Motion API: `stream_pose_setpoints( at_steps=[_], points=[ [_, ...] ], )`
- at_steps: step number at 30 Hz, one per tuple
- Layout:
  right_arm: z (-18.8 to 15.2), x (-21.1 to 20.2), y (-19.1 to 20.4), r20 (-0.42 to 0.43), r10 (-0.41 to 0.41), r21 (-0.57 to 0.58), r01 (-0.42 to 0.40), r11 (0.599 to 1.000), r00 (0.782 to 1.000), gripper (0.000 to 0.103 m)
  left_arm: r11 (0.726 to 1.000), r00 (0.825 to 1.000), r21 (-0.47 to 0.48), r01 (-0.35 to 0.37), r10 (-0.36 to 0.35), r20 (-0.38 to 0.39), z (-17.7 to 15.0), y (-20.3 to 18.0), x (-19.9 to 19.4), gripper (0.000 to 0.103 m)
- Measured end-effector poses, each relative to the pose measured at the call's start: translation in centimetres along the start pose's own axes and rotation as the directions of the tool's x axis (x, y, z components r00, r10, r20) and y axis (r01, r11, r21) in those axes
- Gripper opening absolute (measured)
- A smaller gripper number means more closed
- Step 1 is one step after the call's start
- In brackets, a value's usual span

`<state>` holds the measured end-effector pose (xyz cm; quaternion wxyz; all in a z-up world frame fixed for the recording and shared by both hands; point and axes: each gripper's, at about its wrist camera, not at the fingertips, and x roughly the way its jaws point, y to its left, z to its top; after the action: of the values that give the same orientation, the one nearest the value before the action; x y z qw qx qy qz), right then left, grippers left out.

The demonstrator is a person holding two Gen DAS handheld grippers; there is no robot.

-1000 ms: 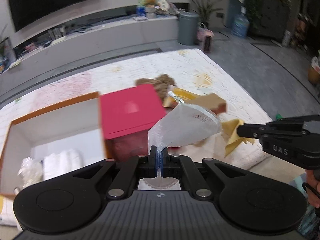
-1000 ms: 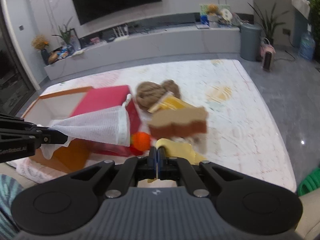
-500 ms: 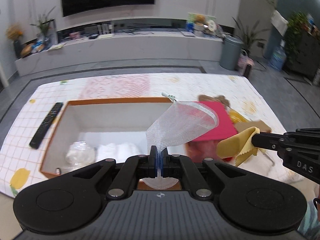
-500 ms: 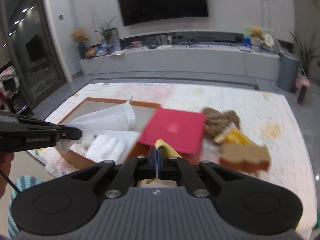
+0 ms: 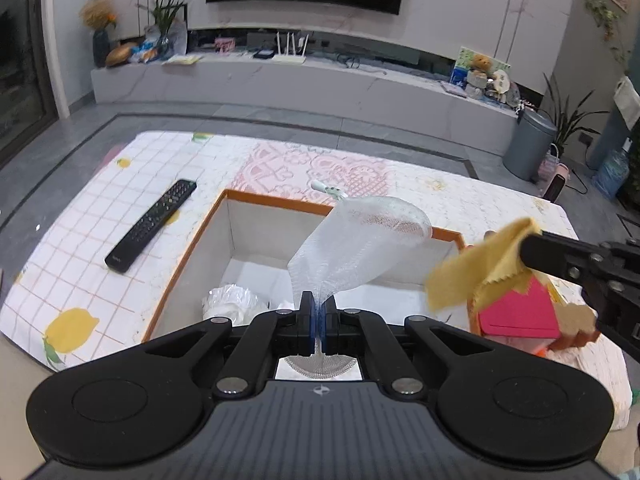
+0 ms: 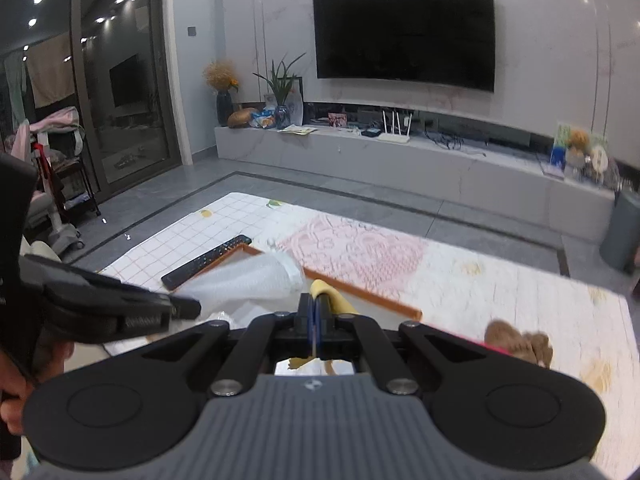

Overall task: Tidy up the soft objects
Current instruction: 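Carry the mesh bag and yellow cloth over the orange box, then lower both items into the box and open both grippers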

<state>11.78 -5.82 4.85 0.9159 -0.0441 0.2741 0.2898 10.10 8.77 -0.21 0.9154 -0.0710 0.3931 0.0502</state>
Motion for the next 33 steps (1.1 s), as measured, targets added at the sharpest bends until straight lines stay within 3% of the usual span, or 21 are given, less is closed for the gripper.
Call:
stream_pose_setpoints(
  at_steps=[7,15,24,33],
  points=[
    [0.3,6.4,-0.3,-0.113,-0.009,-0.017,0.007,1.0,0.994,0.0,0.999,0.996,-0.014,0.038,-0.039,-0.08,0.3,0.5,3.1,0.002],
    [-1.0,12.1,-3.0,-0.238,0.016,0.061,-0.002,0.998,0.971,0.0,0.997,0.986,-0.036,0.064,-0.069,-0.154,0.6,0.6,7.2,0.002],
    [-3.1,15.5,-3.9,-0.36,-0.019,0.064,0.044,0.997,0.933,0.003,0.995,0.962,-0.018,0.097,-0.099,-0.256,-0.4,0.3,11.0,0.002],
    [-4.3,17.2,-3.8,-0.411,0.016,0.108,0.031,0.994,0.912,0.003,0.997,0.959,0.008,0.08,-0.075,-0.274,-0.6,0.6,11.8,0.003]
  ],
)
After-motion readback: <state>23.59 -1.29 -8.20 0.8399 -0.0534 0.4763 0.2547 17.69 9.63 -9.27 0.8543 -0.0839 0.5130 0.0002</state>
